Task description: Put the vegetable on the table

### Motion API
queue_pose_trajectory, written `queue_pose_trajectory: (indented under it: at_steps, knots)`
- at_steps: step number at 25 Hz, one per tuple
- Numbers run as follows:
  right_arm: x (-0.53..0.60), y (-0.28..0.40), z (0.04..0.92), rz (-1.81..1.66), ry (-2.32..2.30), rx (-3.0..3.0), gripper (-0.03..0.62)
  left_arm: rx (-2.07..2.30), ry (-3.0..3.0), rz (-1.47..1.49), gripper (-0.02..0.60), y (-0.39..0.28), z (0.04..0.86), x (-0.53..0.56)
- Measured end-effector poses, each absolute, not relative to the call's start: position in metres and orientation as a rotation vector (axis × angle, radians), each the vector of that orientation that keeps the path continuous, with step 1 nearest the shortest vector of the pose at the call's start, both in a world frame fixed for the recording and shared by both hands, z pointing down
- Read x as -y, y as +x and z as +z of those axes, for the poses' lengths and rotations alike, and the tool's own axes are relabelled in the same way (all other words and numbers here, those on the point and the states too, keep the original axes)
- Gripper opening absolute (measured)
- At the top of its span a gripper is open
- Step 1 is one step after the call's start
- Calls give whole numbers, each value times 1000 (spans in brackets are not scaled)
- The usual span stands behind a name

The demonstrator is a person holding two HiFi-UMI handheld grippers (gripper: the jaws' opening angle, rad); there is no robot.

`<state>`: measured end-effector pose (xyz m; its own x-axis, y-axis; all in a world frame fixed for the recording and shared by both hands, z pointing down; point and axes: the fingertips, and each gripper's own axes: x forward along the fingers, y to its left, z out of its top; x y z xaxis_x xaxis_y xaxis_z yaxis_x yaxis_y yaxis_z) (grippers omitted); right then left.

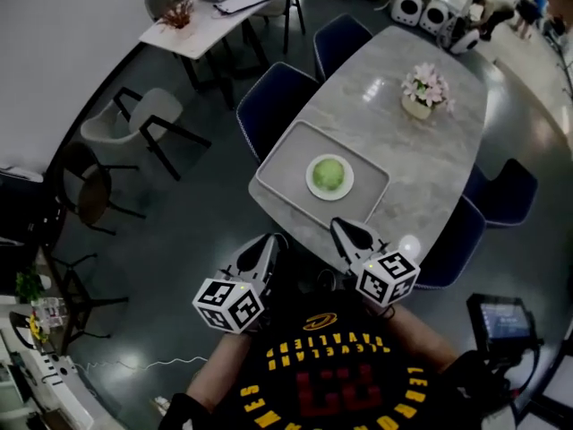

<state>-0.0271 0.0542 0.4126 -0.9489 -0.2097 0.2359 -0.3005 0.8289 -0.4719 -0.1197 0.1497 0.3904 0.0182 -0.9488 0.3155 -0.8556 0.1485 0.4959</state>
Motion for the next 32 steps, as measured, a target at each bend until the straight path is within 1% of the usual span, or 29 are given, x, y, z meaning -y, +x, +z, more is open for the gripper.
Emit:
queue_pose_trajectory:
  at_steps: [7,13,22,23,24,25,32]
  knots:
    - [26,-23,442,797,738,2722,5,1688,1837,-73,0,-151,421,-55]
    - [65,-45,451,824,890,2632,5,1510,1923,53,0,-178,447,12]
    - [98,-43,491,964,1159,2447,6,1212,1993,106,2,-193,493,69]
    - [101,-40,493,966,1189,2430,7,1188,1993,128,19,-192,499,73]
    - [103,-36,496,968,1214,2413,34,1164,1991,150,33,-190,505,76]
    - [104,-32,499,970,1232,2397,75,1142,1987,170,40,-188,511,79]
    - [106,-11,546,1073,1143,2309,78,1107,1881,339,43,-177,569,87]
